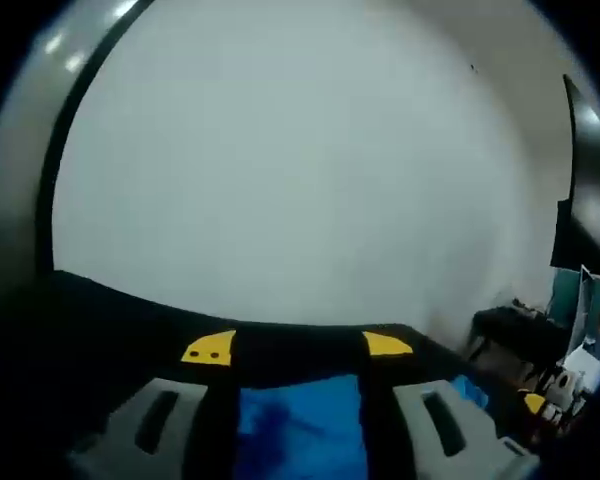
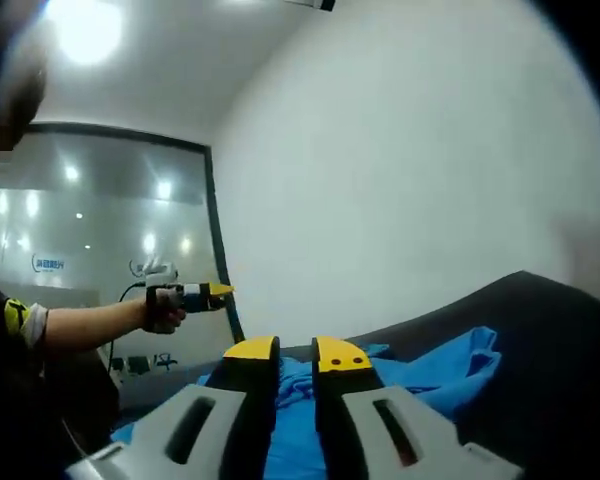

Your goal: Spread out the cloth and fold it

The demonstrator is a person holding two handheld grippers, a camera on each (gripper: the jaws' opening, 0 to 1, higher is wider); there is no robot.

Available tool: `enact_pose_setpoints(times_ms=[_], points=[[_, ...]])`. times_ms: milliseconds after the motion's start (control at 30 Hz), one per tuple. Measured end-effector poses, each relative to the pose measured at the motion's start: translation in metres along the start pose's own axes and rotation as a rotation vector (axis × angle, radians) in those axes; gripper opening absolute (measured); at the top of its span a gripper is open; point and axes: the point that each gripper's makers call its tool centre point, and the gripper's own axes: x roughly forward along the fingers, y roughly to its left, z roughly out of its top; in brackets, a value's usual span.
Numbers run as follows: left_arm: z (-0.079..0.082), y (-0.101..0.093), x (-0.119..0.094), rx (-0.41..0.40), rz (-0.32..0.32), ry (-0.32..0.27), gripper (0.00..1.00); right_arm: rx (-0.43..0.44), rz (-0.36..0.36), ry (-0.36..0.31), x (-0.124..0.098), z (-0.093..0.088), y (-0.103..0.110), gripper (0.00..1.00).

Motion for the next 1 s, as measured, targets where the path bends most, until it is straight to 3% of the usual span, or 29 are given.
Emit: enact_pose_setpoints(times_ms=[133,233,433,567,800,933,1000], points=[[-0.010,-0.002,-0.008,0.032,-0.023,0.030,0.48,-0.002,-0.005,0.004,0.001,-0.001,-0.002,0.11],[-0.030,-0.002,-0.017,0.100,-0.036,0.099,0.48,-0.004,-0.006,0.006,0.001,-0.001,-0.003,0.11],[-0.100,0.005,-0.051,0.187,-0.064,0.326,0.52,-0.014,-0.003,0.020,0.002,-0.004,-0.002,0.11],[-0.139,0.020,-0.081,0.154,-0.052,0.435,0.60,-0.022,0.000,0.028,0.003,-0.006,-0.004,0.11],[-0.168,0.033,-0.113,0.059,-0.113,0.461,0.58,-0.023,0.002,0.020,0.003,-0.004,-0.004,0.11],[-0.195,0.038,-0.113,0.085,-0.112,0.534,0.57,-0.021,0.005,0.015,0.003,-0.003,-0.004,0.11],[-0.204,0.043,-0.107,0.141,-0.087,0.552,0.56,-0.021,0.005,0.014,0.002,-0.003,-0.004,0.11]])
